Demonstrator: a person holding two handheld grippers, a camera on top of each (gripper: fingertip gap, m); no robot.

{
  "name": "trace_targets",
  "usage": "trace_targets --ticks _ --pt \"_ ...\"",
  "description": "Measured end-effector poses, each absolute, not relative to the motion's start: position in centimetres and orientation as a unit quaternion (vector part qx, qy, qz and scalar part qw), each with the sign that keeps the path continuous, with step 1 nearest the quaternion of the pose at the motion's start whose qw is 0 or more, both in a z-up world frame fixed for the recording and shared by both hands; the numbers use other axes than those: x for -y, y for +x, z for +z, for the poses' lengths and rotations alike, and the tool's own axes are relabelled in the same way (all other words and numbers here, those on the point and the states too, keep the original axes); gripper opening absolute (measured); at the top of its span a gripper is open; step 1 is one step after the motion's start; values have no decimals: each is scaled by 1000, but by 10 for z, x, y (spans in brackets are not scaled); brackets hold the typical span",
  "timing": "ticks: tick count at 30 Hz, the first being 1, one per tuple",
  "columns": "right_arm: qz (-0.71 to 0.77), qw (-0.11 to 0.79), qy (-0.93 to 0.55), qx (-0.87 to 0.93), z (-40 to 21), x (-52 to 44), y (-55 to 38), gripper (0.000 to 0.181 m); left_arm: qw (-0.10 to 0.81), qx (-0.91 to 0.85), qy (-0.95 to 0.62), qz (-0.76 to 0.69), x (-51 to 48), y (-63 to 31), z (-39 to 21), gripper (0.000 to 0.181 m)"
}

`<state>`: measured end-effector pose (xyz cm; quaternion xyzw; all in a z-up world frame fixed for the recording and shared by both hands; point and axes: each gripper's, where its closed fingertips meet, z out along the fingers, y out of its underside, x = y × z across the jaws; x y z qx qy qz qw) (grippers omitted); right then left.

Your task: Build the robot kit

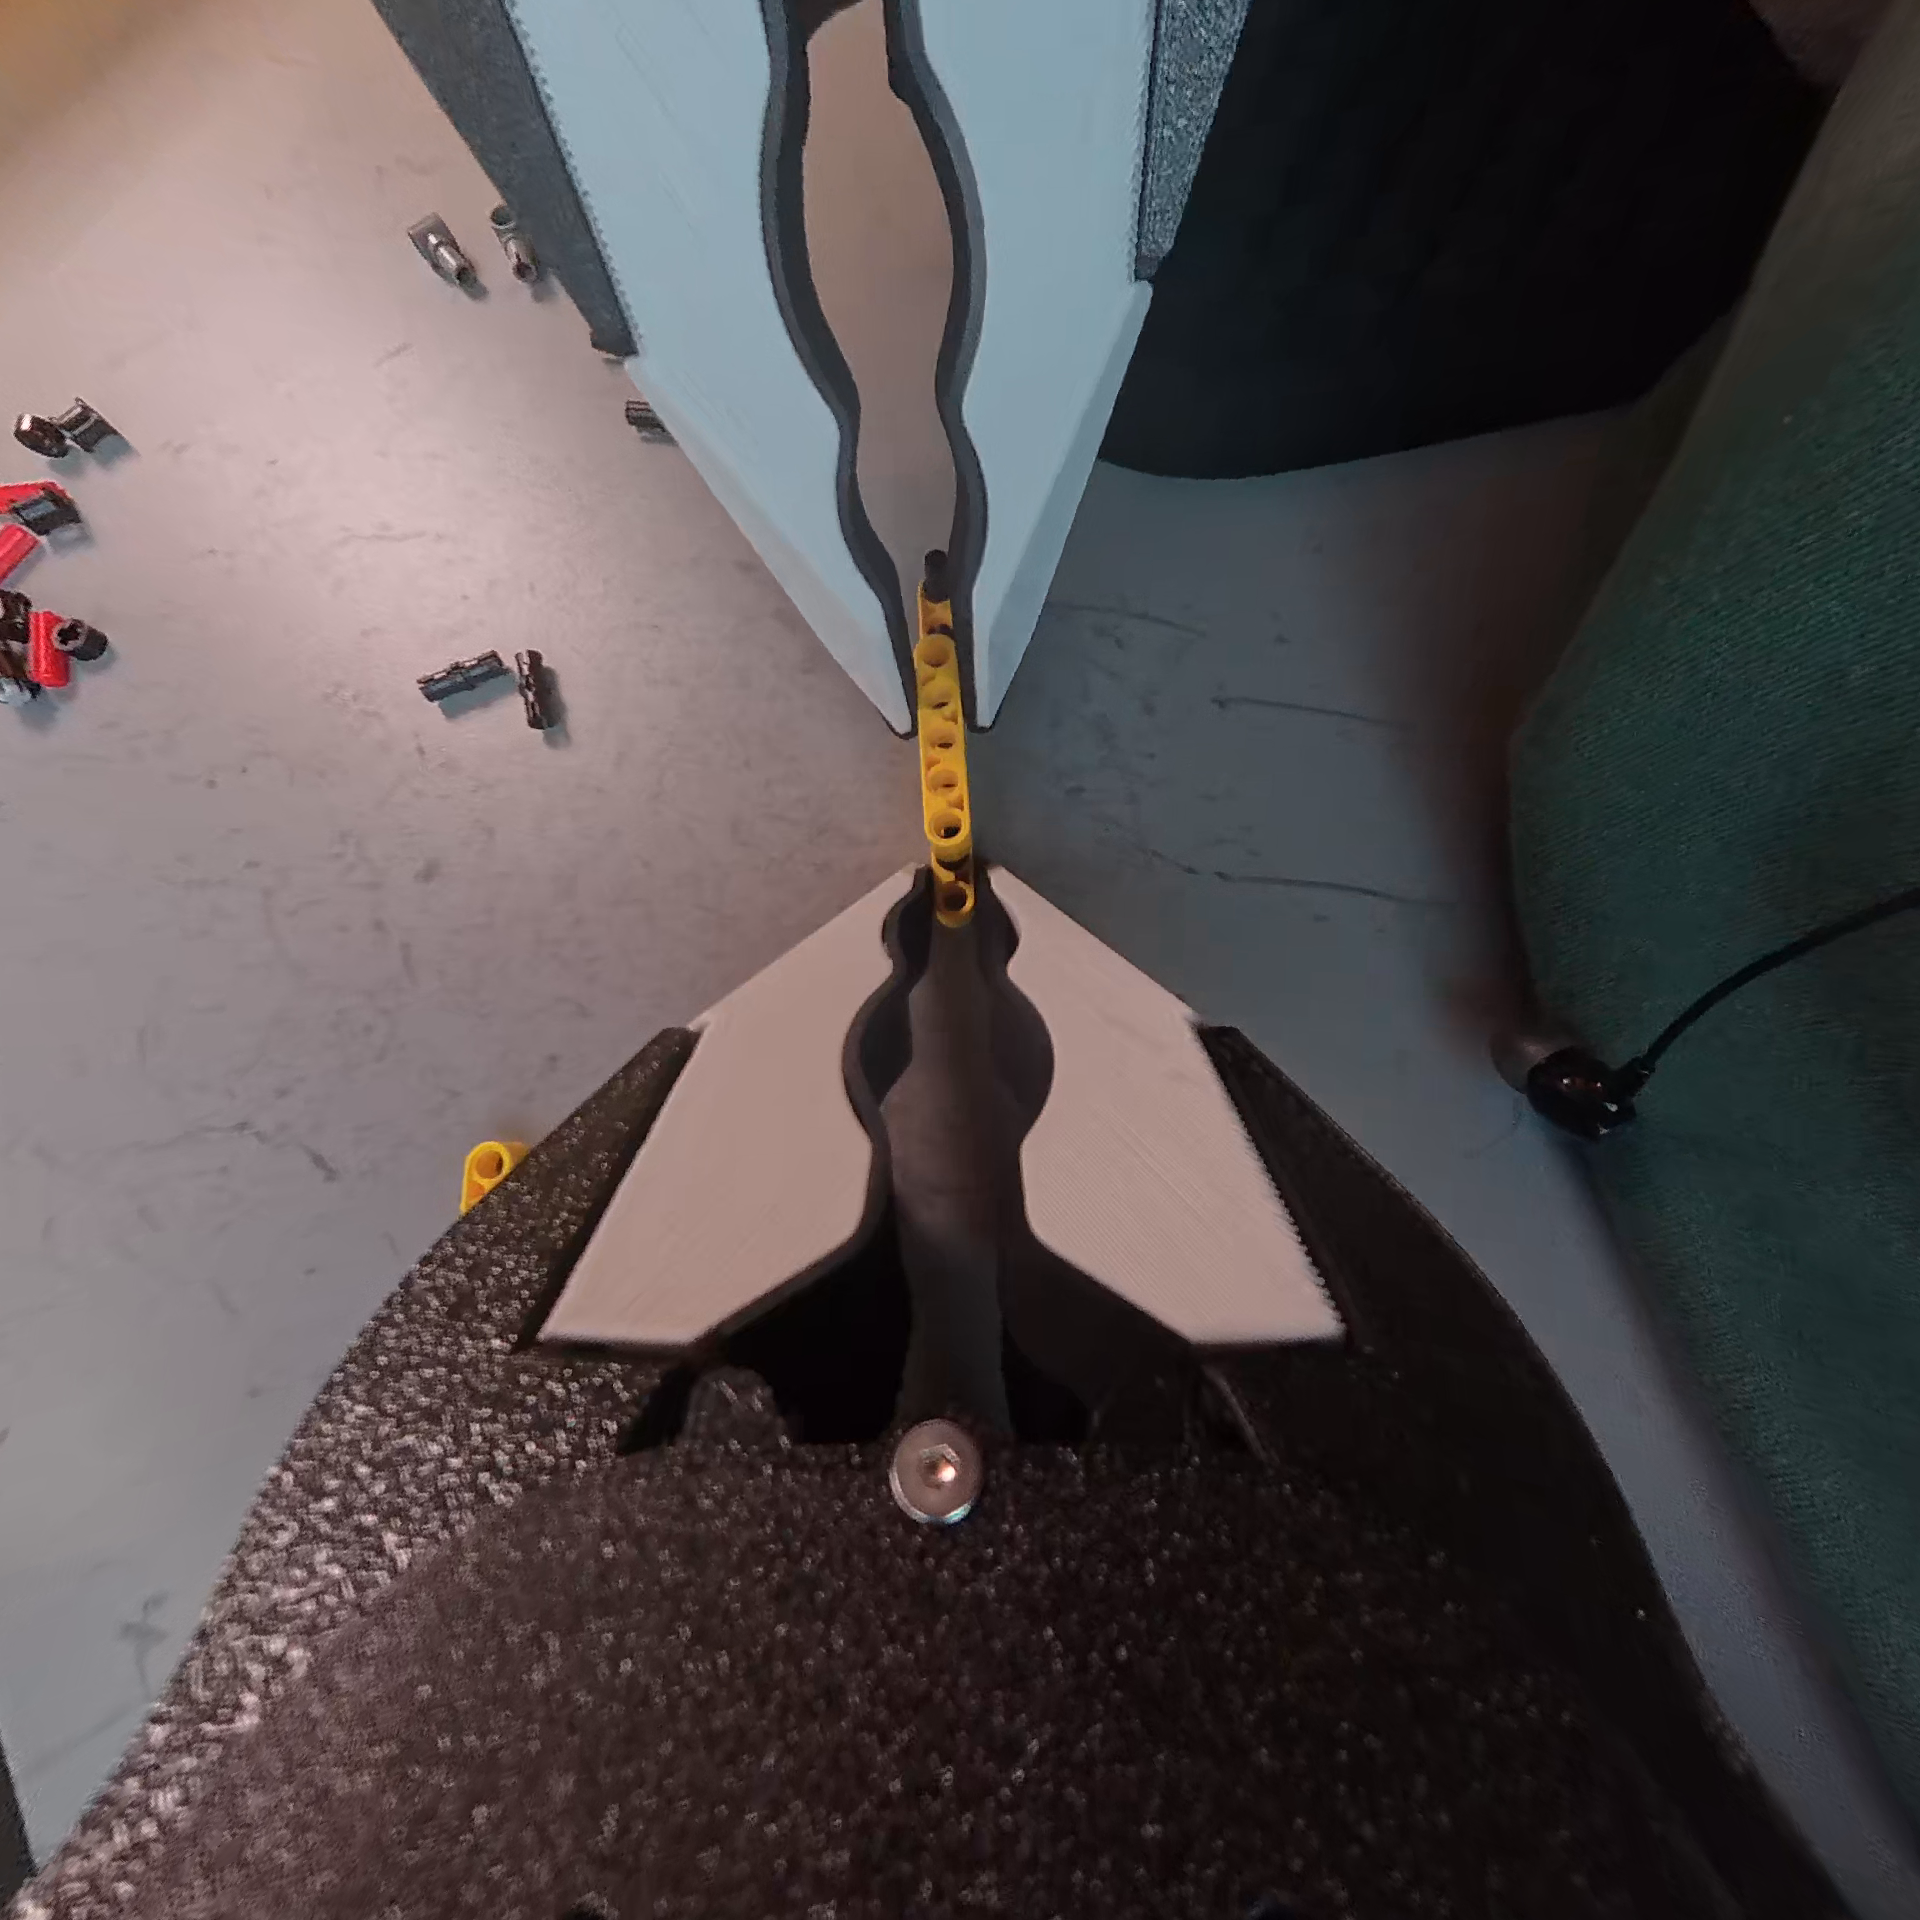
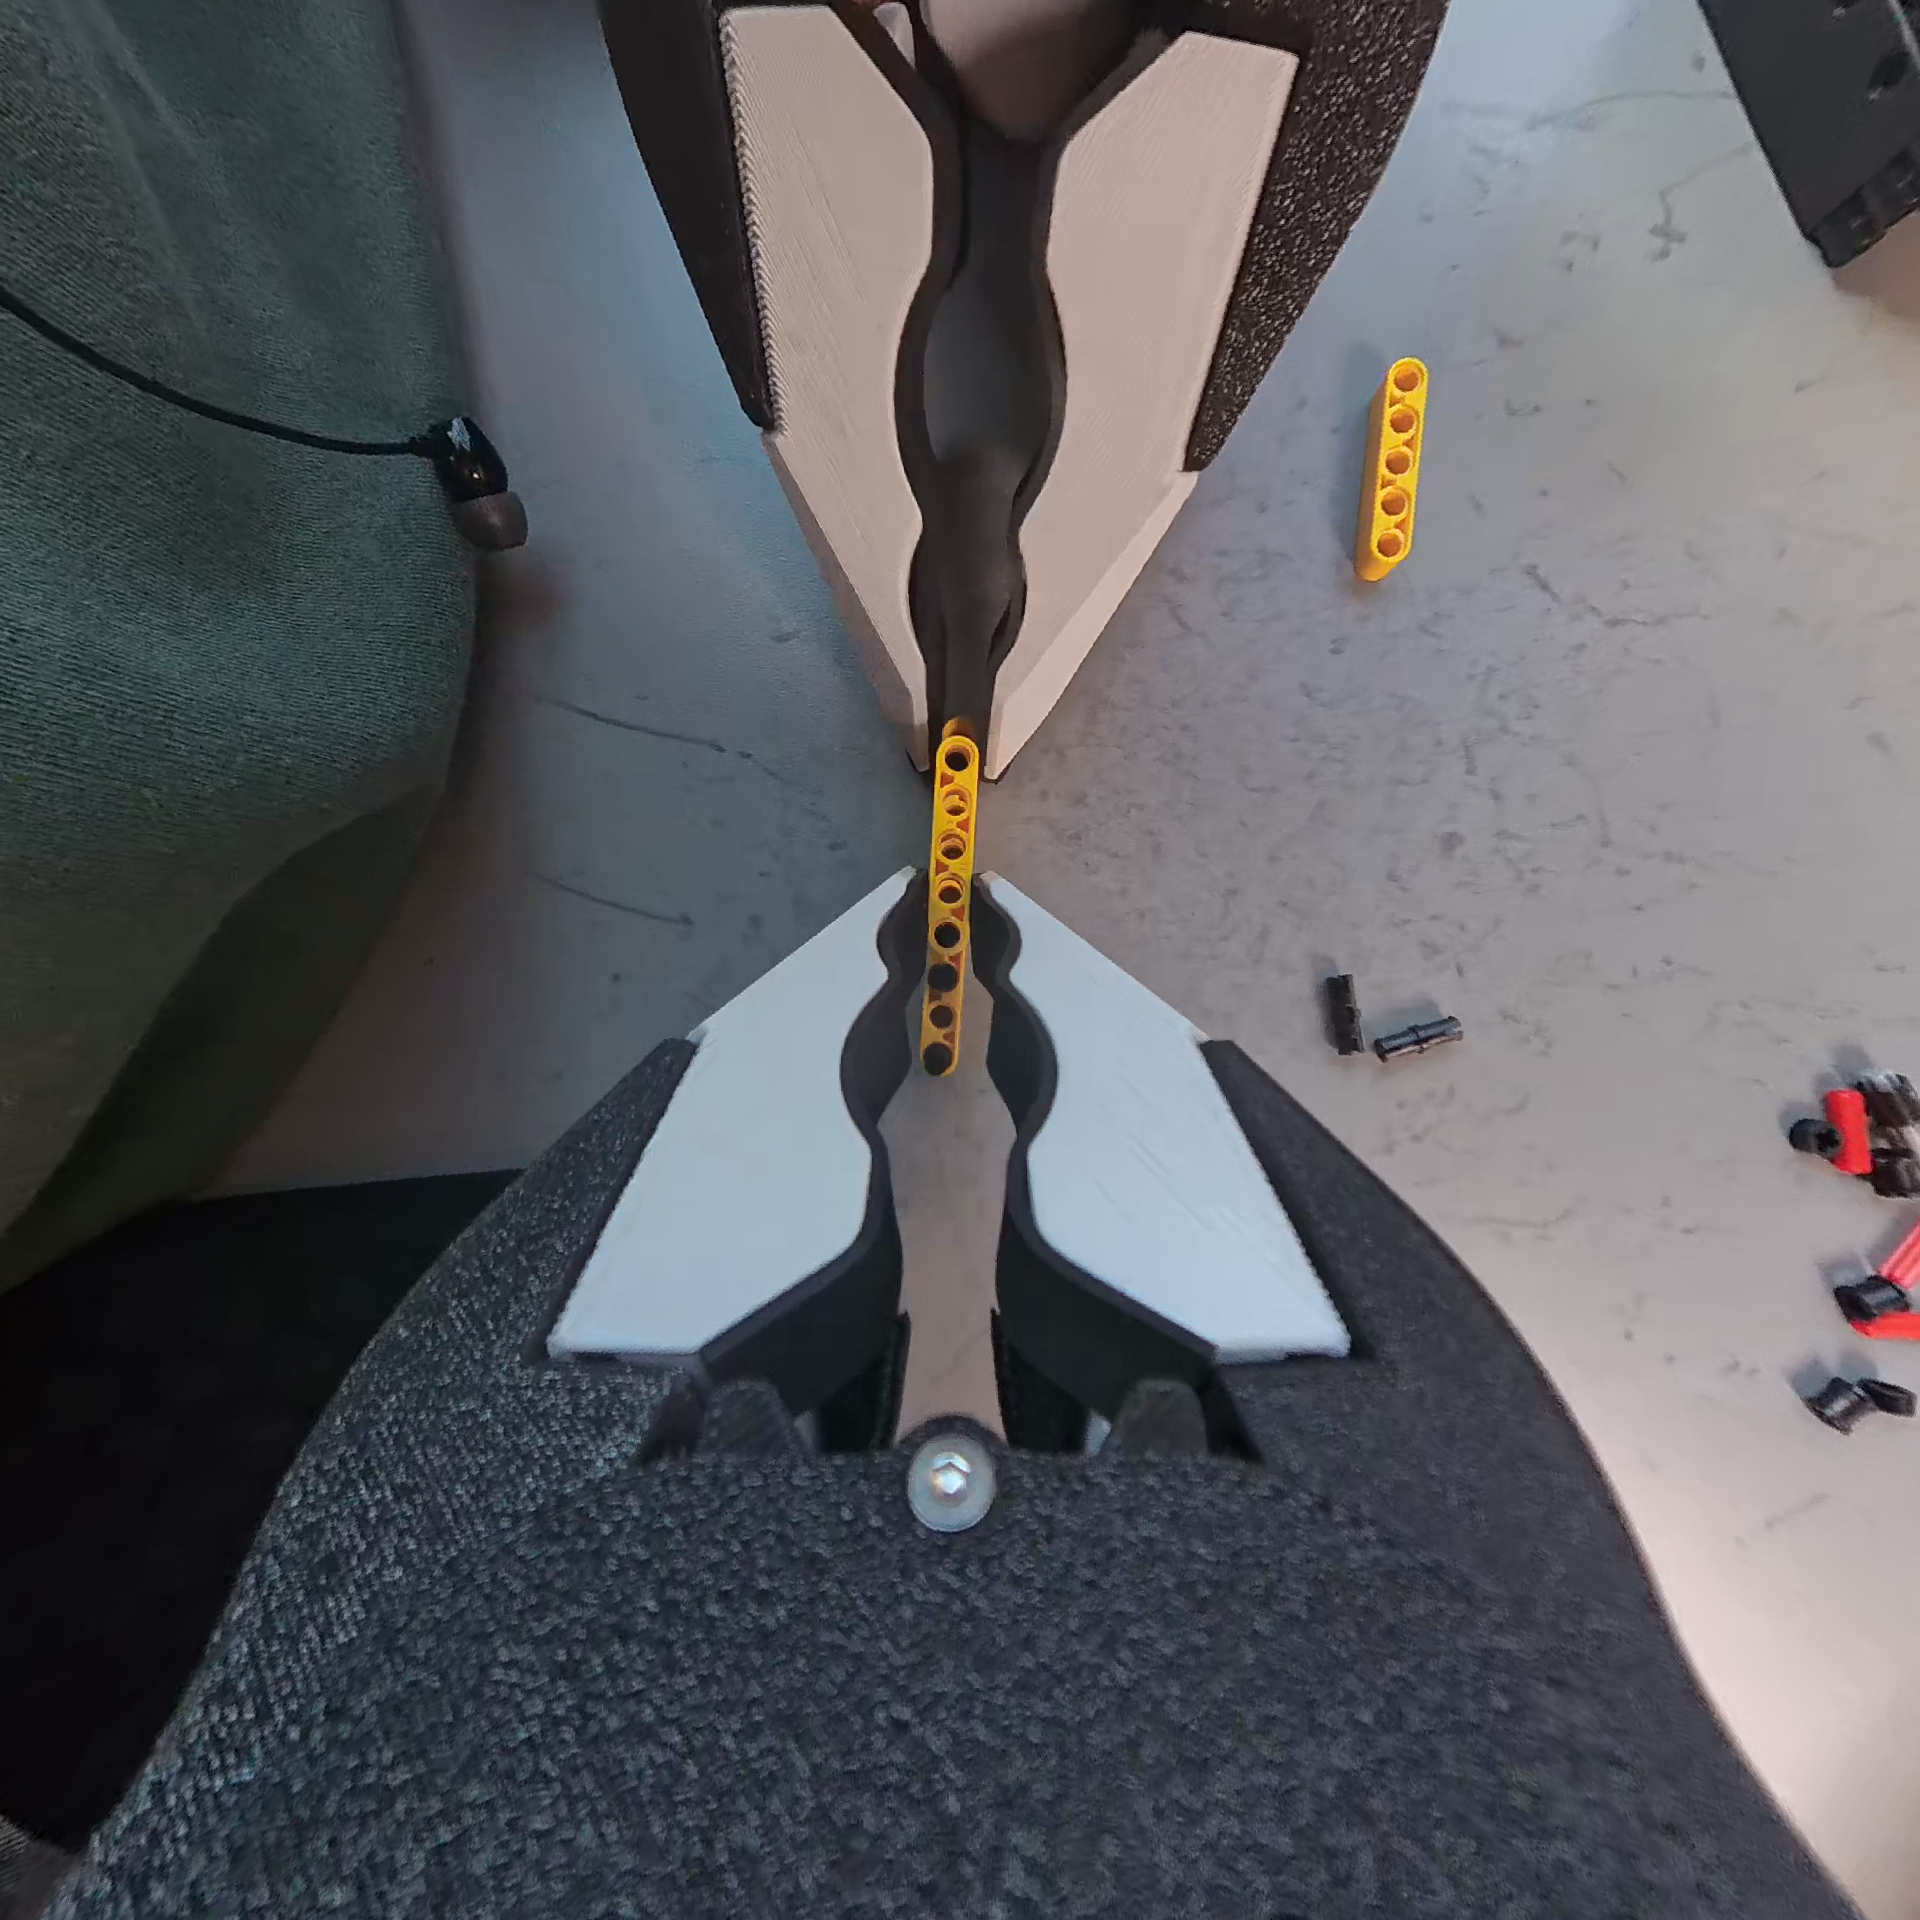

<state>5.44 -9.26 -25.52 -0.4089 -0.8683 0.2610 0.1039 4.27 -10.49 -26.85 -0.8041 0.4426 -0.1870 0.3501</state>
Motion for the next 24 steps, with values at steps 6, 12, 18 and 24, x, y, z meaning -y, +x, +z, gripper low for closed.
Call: trace_targets --ticks 6,12,18,24 --pt "238 119 -410 872 -255 93 54 7 347 -439 -806 -193 105 43 -268 6" --pt "235 123 -419 869 -256 93 55 7 343 -430 -811 -200 105 43 -268 6" --pt "204 125 -415 878 -256 92 54 7 343 -429 -812 -197 105 43 -268 6" --pt "190 122 -421 879 -256 90 55 7 347 -429 -811 -193 105 43 -268 6"
